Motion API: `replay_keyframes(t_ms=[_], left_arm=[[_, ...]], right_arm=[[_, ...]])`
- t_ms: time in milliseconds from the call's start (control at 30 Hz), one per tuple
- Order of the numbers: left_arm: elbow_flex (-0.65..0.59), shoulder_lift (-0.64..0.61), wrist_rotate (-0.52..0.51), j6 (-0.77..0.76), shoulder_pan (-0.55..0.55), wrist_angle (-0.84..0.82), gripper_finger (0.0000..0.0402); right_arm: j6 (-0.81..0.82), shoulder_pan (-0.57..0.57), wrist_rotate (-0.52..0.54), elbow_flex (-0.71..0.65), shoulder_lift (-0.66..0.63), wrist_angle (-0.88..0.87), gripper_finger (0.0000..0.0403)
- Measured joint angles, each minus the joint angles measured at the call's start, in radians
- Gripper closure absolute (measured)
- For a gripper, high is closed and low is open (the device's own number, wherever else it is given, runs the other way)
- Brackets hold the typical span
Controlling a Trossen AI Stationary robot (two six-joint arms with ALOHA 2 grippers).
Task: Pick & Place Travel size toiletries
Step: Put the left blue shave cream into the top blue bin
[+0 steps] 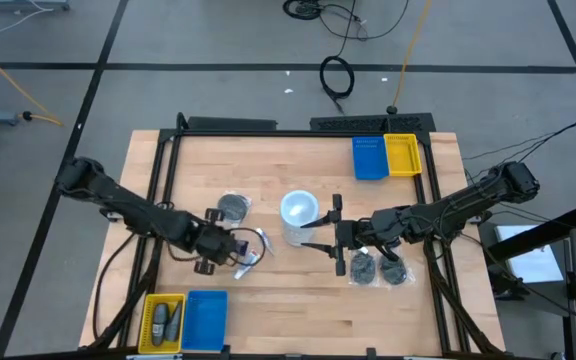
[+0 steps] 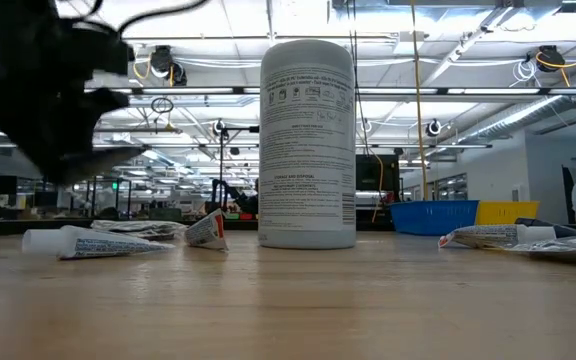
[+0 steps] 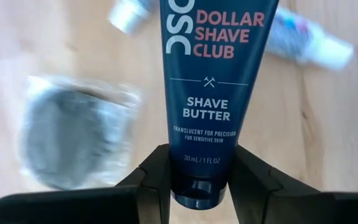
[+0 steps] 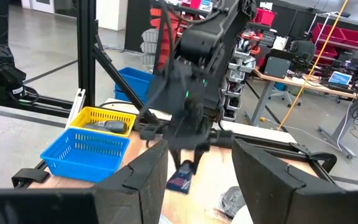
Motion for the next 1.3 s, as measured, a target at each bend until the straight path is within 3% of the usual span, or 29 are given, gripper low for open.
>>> replay_keyframes(t_ms=[200, 567, 1033, 1300], left_arm=[[0.001, -0.14, -0.127, -0.033, -0.015, 0.114, 0.0293], [0.002, -0.29, -0.162, 0.019, -0.015, 0.464, 0.0293], [0.003, -0.281, -0.161, 0.153, 0.009, 0.866, 0.0292], [0.003, -0.179, -0.15, 0.252, 0.045, 1.086, 0.0292]], right_arm=[[0.0, 0.0, 0.0, 0.0, 0.0, 0.003, 0.0232], [0.0, 0.0, 0.0, 0.0, 0.0, 0.007, 0.0232], [-0.011, 0.0, 0.0, 0.0, 0.0, 0.09, 0.0232], [-0.026, -0.018, 0.0, 0.0, 0.02, 0.18, 0.0232]])
